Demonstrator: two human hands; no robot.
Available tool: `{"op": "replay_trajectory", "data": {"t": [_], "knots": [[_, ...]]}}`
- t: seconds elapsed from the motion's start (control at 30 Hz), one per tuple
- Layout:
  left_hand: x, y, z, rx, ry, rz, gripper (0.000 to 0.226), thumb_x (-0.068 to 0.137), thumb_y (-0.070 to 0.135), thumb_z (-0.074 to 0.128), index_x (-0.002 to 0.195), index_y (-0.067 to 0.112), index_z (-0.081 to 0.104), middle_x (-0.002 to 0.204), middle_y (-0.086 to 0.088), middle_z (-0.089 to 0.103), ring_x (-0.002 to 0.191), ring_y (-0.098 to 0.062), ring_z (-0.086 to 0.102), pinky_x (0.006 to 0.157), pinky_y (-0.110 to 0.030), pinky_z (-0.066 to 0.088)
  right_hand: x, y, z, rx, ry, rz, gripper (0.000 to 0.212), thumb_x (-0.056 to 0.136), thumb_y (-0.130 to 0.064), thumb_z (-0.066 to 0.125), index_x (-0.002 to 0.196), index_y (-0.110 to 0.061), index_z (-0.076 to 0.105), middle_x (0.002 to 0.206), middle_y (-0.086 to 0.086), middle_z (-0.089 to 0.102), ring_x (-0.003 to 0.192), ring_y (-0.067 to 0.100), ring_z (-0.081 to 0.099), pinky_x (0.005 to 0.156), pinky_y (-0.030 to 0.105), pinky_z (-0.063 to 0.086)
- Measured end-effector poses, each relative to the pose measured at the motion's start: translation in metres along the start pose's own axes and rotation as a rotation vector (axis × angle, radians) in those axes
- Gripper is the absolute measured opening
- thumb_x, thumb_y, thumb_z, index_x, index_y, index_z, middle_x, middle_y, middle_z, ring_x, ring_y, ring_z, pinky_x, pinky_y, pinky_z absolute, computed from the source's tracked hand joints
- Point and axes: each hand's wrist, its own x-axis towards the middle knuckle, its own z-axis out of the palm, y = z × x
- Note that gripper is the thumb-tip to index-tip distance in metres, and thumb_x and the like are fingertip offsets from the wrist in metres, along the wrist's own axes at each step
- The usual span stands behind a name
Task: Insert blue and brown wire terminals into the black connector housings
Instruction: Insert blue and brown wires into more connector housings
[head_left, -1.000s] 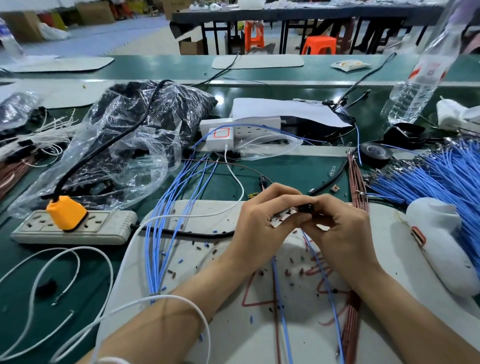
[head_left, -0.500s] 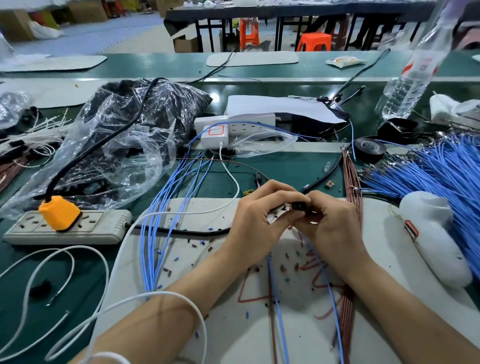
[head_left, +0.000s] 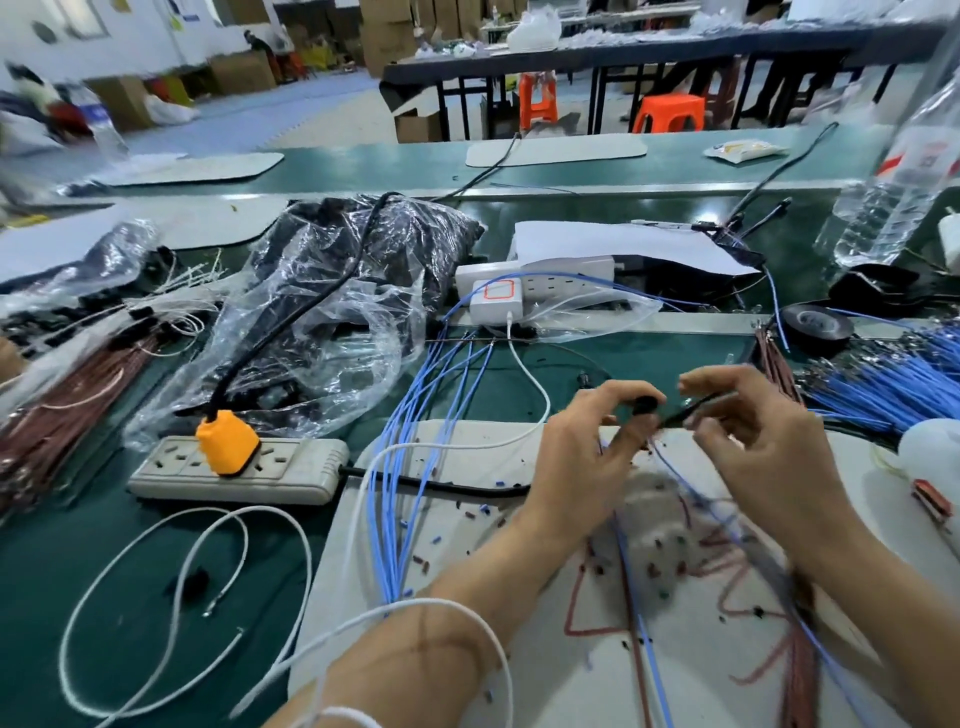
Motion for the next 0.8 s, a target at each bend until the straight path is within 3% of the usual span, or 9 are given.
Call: {"op": "replay_trajectory", "data": {"t": [0.1,0.17,0.23,0.37,0.43,0.53,0.67,0.8], "knots": [[0.001,-0.001,-0.001,-0.058,-0.029,-0.057,0.015,0.09,0.002,0.059,0.104,0.004,0.064,0.097,-0.006,0.07,0.088,-0.011,0.063,0.075,-0.018,0.048,0.032,-0.007,0.005,-0.107,0.021,-0.019,0.029,0.083,0.008,0.057,0.092,-0.018,0.068,0.085,-0.007,0.07,0.075,0.005,0.063,0.072,0.002,0.043],[0.0,-0.004,0.0,-0.074,-0.006,-0.061,0.015,0.09,0.003,0.059,0.104,0.007,0.063,0.096,-0.003,0.07,0.086,-0.007,0.063,0.075,-0.015,0.046,0.06,-0.011,0.015,-0.192,-0.116,-0.056,0.03,0.085,0.009,0.054,0.096,-0.011,0.072,0.091,0.002,0.072,0.083,0.011,0.063,0.075,0.0,0.039],[0.0,-0.007,0.0,-0.119,0.036,-0.079,0.015,0.091,0.005,0.058,0.103,0.012,0.063,0.092,-0.002,0.07,0.085,-0.009,0.064,0.076,-0.022,0.051,0.085,-0.013,0.032,-0.279,-0.266,-0.065,0.033,0.087,0.01,0.049,0.105,-0.005,0.072,0.106,0.009,0.071,0.097,0.017,0.062,0.083,0.007,0.038],[0.001,-0.01,-0.001,-0.174,0.085,-0.098,0.017,0.092,0.008,0.056,0.1,0.022,0.06,0.088,-0.001,0.069,0.083,-0.014,0.065,0.078,-0.033,0.053,0.13,-0.005,0.068,-0.557,-0.43,0.017,0.039,0.092,0.002,0.04,0.12,-0.008,0.066,0.128,0.011,0.062,0.12,0.028,0.054,0.102,0.033,0.041],[0.0,-0.01,-0.001,-0.188,0.085,-0.103,0.018,0.092,0.008,0.056,0.1,0.024,0.06,0.088,-0.001,0.069,0.083,-0.014,0.065,0.078,-0.031,0.053,0.146,0.0,0.08,-0.681,-0.438,0.089,0.036,0.091,0.001,0.039,0.117,-0.003,0.064,0.127,0.017,0.061,0.113,0.034,0.056,0.095,0.041,0.046],[0.002,-0.012,0.0,-0.205,0.075,-0.098,0.02,0.092,0.006,0.057,0.1,0.023,0.059,0.087,-0.002,0.069,0.081,-0.014,0.064,0.074,-0.024,0.052,0.159,0.002,0.093,-0.879,-0.47,0.169,0.018,0.092,-0.002,0.041,0.096,0.0,0.059,0.114,0.022,0.063,0.097,0.034,0.059,0.074,0.035,0.044],[0.004,-0.012,-0.001,-0.207,0.073,-0.08,0.017,0.092,0.008,0.057,0.1,0.023,0.06,0.086,0.002,0.068,0.079,-0.007,0.063,0.071,-0.022,0.05,0.169,0.008,0.11,-1.007,-0.438,0.189,0.029,0.093,-0.004,0.042,0.115,-0.004,0.061,0.12,0.015,0.062,0.109,0.031,0.059,0.075,0.033,0.04],[0.003,-0.012,-0.001,-0.21,0.065,-0.091,0.015,0.092,0.009,0.057,0.103,0.018,0.063,0.088,0.003,0.068,0.083,-0.006,0.063,0.073,-0.025,0.051,0.177,0.009,0.116,-0.981,-0.336,0.108,0.026,0.092,-0.005,0.045,0.112,-0.002,0.061,0.115,0.019,0.061,0.106,0.036,0.059,0.075,0.036,0.046]]}}
